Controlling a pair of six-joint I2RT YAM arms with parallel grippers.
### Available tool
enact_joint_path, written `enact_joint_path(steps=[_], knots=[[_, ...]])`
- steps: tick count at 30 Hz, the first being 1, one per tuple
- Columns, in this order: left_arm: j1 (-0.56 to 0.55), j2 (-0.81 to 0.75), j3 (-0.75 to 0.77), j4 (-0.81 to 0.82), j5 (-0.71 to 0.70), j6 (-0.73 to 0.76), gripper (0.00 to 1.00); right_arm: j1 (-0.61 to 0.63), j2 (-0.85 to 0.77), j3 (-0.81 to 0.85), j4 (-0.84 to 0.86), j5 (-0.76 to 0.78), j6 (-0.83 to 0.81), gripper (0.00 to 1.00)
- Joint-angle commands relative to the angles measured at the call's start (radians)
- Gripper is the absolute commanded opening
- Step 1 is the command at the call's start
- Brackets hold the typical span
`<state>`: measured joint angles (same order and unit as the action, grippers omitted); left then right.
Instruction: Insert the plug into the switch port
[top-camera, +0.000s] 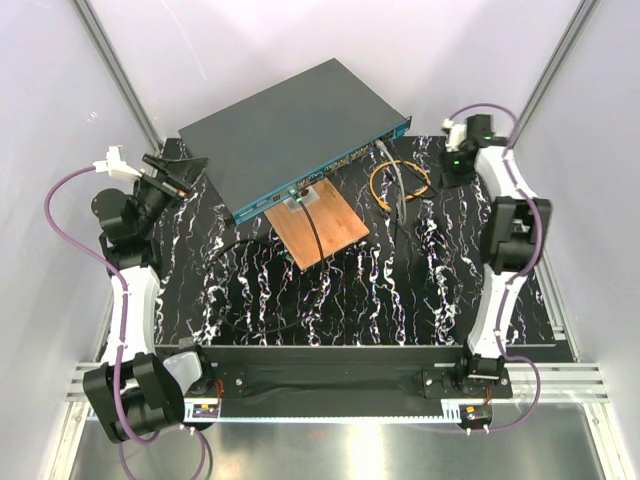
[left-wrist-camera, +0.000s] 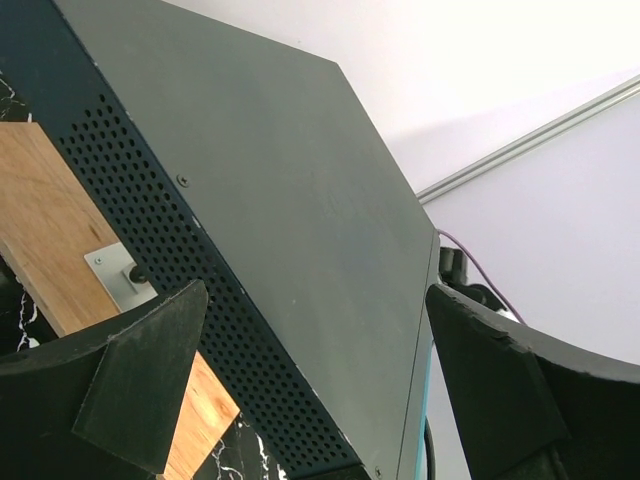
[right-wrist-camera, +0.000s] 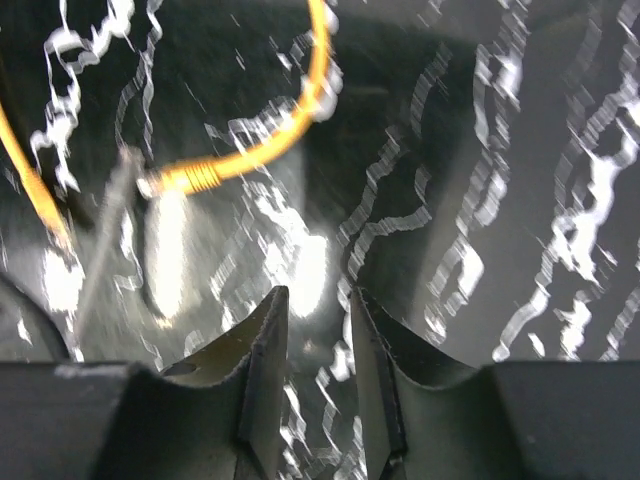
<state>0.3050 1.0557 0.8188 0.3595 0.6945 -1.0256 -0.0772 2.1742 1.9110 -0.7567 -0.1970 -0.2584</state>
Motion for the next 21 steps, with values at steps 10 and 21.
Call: enact_joint_path(steps=[10,21], knots=[[0.003,0.015,0.042,0.013,-0.027,0.042,0.98,0.108,0.222,0.269,0.002,0.234,0.126,0.40],[0.006,0.007,0.026,0.013,-0.023,0.045,0.98,0.116,0.279,0.318,0.043,0.239,0.179,0.45]])
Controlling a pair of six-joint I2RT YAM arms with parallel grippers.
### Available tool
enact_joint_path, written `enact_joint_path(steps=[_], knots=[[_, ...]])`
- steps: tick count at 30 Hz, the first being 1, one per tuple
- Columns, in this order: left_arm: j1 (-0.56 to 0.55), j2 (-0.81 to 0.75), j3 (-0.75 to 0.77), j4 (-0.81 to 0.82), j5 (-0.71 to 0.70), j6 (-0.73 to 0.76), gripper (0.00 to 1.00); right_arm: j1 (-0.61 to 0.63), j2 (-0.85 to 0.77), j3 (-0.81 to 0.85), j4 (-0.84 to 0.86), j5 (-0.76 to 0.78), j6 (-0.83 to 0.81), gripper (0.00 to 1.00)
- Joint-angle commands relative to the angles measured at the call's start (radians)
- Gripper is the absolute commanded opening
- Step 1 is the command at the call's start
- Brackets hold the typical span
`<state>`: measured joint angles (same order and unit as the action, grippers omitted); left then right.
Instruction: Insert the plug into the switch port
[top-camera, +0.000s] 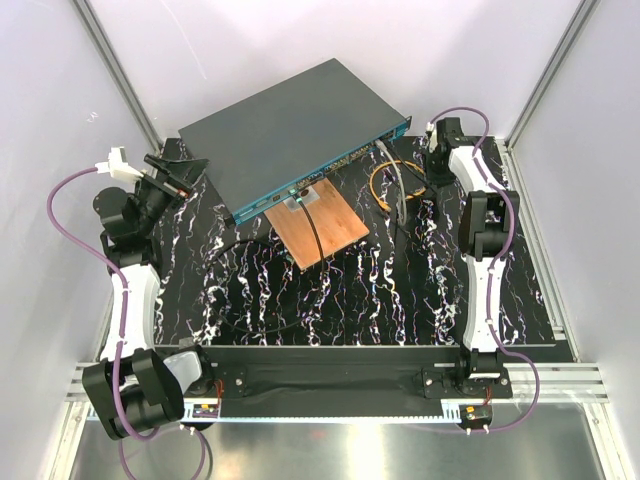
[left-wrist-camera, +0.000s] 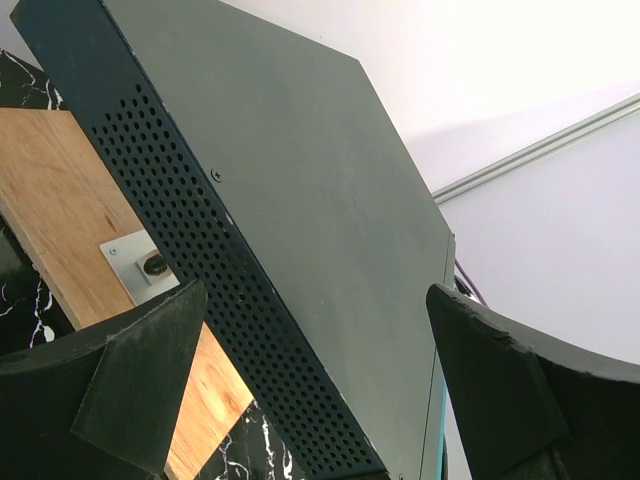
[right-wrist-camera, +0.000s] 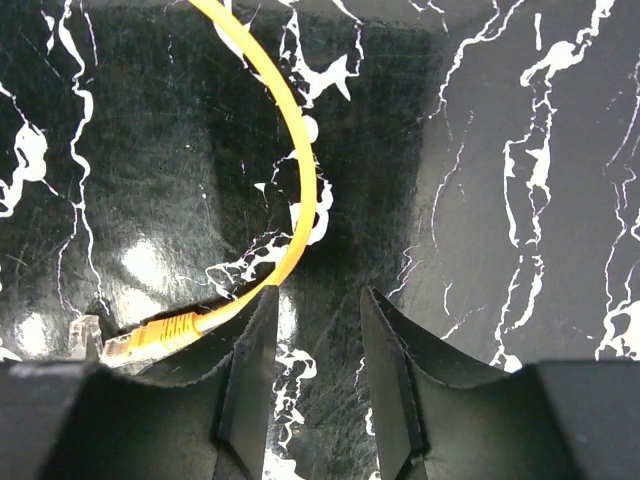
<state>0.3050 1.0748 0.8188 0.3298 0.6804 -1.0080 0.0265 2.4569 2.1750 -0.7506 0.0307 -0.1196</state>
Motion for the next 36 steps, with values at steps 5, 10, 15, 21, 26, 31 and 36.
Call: enact_joint_path(steps=[5,10,15,21,26,31,36], knots=[[0.009,-0.009,0.020,0.045,-0.008,0.029,0.98,0.013,0.026,0.098,0.045,0.012,0.072,0.45],[0.013,-0.004,0.022,0.041,-0.012,0.031,0.98,0.015,0.074,0.129,0.037,0.026,0.075,0.45],[0.016,0.002,0.019,0.037,-0.013,0.026,0.99,0.024,0.097,0.134,0.043,0.046,0.067,0.43],[0.023,-0.007,0.046,0.003,-0.010,0.054,0.99,0.029,0.097,0.100,-0.013,0.043,0.052,0.30],[0.040,-0.016,0.103,-0.058,-0.001,0.126,0.99,0.018,-0.027,-0.107,0.019,0.049,0.038,0.00],[0.069,-0.038,0.193,-0.119,0.021,0.231,0.99,-0.074,-0.175,-0.175,-0.022,0.017,0.049,0.00],[0.086,-0.009,0.321,-0.189,0.073,0.345,0.99,-0.227,-0.331,-0.204,-0.088,-0.058,0.035,0.00]])
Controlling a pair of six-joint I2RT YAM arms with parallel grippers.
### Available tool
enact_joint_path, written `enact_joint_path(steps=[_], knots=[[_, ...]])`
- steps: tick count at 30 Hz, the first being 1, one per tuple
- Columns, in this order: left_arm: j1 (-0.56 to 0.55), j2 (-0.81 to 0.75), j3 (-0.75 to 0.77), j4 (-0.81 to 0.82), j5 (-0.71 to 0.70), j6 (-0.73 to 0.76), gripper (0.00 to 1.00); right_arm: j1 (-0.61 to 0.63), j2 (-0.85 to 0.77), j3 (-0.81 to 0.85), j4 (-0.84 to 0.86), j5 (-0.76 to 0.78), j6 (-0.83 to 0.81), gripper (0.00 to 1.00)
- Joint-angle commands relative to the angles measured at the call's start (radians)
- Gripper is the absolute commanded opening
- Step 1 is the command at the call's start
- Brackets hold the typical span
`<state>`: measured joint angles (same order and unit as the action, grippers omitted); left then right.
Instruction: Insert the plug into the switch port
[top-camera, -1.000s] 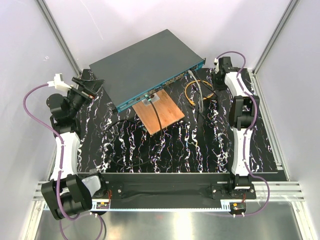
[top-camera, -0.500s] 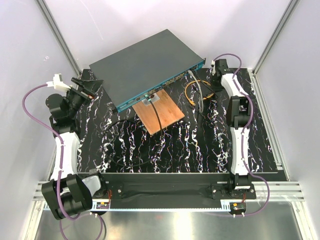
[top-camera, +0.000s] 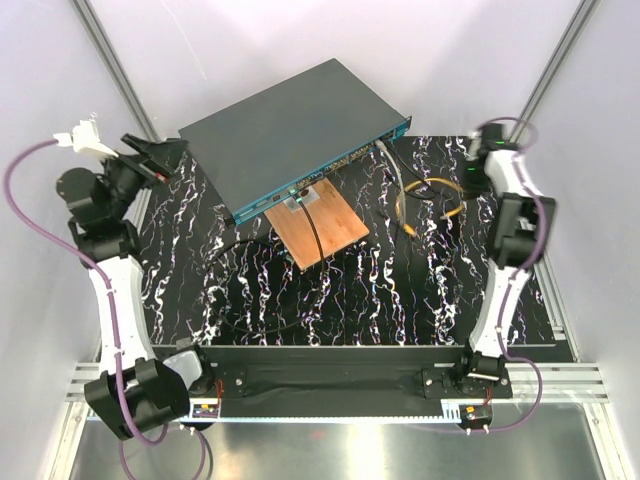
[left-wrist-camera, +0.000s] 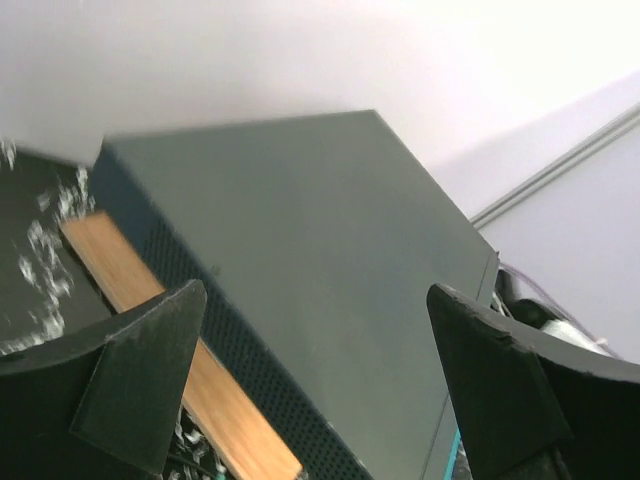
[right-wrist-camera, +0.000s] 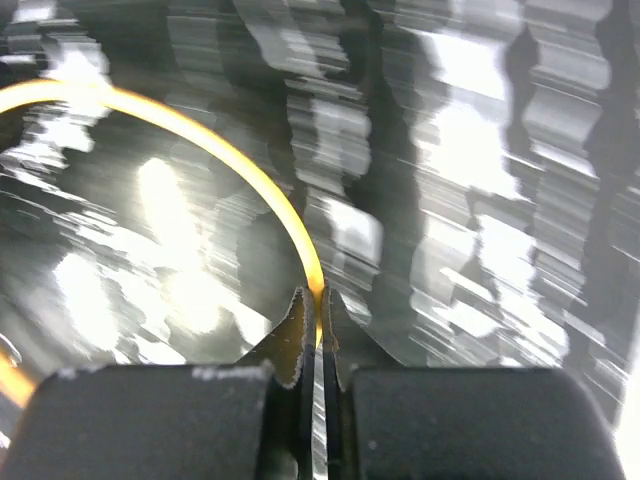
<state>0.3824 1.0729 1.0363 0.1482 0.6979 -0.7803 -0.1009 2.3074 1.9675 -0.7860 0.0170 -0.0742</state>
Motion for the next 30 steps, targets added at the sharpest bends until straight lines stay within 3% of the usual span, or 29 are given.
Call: enact_joint_path(steps=[1,3,5,7,14,16,20,24,30], knots=[[0.007,0.002,0.126,-0.013,0.073,0.157,0.99,-0.120,-0.237,-0.021,-0.073,-0.054,-0.016,0.00],[-0.020,0.024,0.186,-0.024,0.112,0.206,0.99,-0.160,-0.298,-0.053,-0.081,-0.086,-0.036,0.00],[-0.060,0.036,0.258,-0.092,0.129,0.355,0.99,-0.180,-0.380,-0.090,-0.094,-0.103,-0.048,0.00],[-0.152,0.044,0.332,-0.145,0.143,0.525,0.99,-0.212,-0.452,-0.110,-0.114,-0.135,-0.052,0.00],[-0.429,0.093,0.471,-0.336,0.242,0.774,0.98,-0.299,-0.623,-0.061,-0.216,-0.285,-0.024,0.00],[-0.558,0.120,0.523,-0.433,0.226,0.961,0.98,-0.306,-0.699,-0.082,-0.213,-0.322,-0.018,0.00],[-0.744,0.182,0.579,-0.558,0.163,1.090,0.97,-0.304,-0.789,-0.075,-0.246,-0.359,0.017,0.00],[-0.963,0.235,0.607,-0.549,0.066,1.196,0.93,-0.304,-0.900,-0.084,-0.269,-0.405,0.054,0.00],[-1.181,0.369,0.657,-0.377,-0.084,1.225,0.84,-0.304,-0.977,-0.099,-0.334,-0.456,0.108,0.00]])
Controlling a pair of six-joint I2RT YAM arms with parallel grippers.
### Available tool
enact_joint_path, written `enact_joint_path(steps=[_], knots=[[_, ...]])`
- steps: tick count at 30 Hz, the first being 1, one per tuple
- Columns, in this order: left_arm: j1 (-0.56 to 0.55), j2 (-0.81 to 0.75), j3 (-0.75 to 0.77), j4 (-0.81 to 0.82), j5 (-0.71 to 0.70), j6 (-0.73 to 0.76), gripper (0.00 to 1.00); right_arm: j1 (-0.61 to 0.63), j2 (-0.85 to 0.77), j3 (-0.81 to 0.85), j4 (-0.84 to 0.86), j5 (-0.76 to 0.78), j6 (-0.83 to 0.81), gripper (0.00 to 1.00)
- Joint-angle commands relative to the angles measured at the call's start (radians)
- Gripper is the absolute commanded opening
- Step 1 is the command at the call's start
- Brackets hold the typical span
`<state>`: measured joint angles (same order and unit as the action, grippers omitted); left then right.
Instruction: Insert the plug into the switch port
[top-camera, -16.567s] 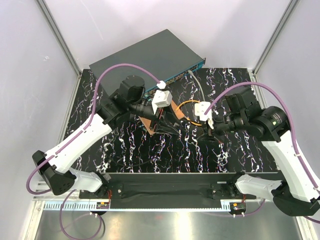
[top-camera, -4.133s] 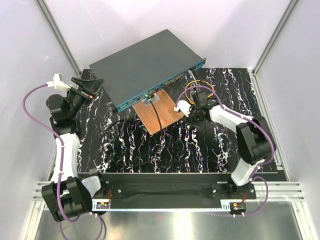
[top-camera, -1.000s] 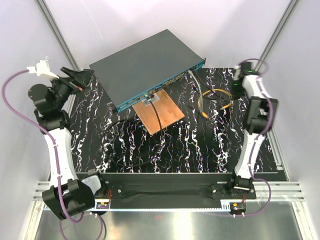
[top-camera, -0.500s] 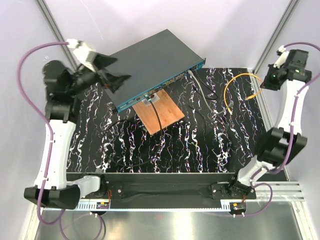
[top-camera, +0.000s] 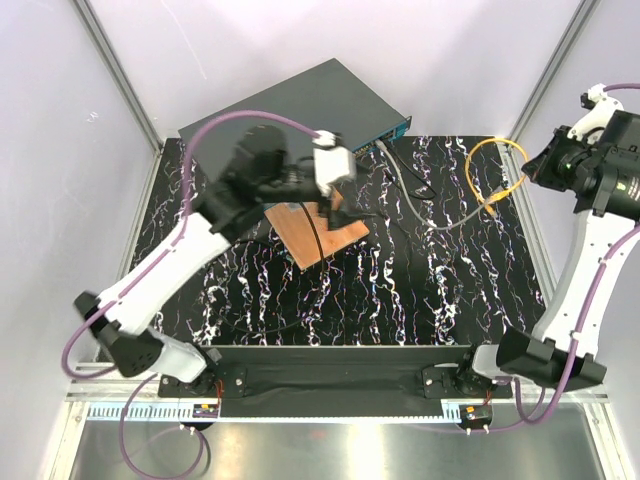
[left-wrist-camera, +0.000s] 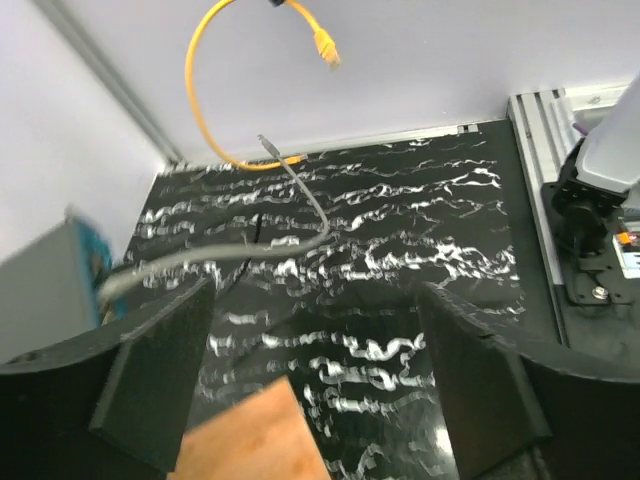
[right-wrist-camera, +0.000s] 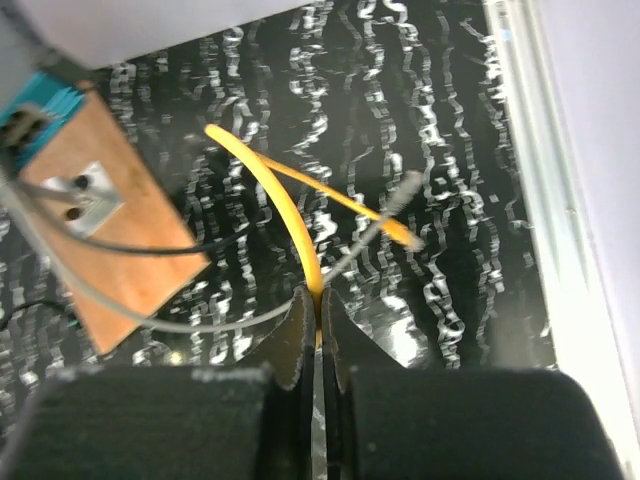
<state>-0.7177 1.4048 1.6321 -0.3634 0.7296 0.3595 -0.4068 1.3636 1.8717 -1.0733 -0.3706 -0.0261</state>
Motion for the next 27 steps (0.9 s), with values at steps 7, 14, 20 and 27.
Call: enact_joint_path(steps=[7,14,20,27], knots=[[-0.278,0.201,0.104,0.310,-0.311,0.190,0.74,0.003,-0.123,-0.169,-0.039,-0.186,0.173,0.00],[-0.354,0.279,0.100,0.307,-0.346,0.237,0.66,0.037,-0.193,-0.255,-0.011,-0.261,0.227,0.00],[-0.391,0.299,0.072,0.277,-0.370,0.323,0.59,0.074,-0.219,-0.284,-0.017,-0.255,0.244,0.00],[-0.408,0.318,0.072,0.256,-0.395,0.366,0.50,0.083,-0.239,-0.318,-0.013,-0.274,0.259,0.00]])
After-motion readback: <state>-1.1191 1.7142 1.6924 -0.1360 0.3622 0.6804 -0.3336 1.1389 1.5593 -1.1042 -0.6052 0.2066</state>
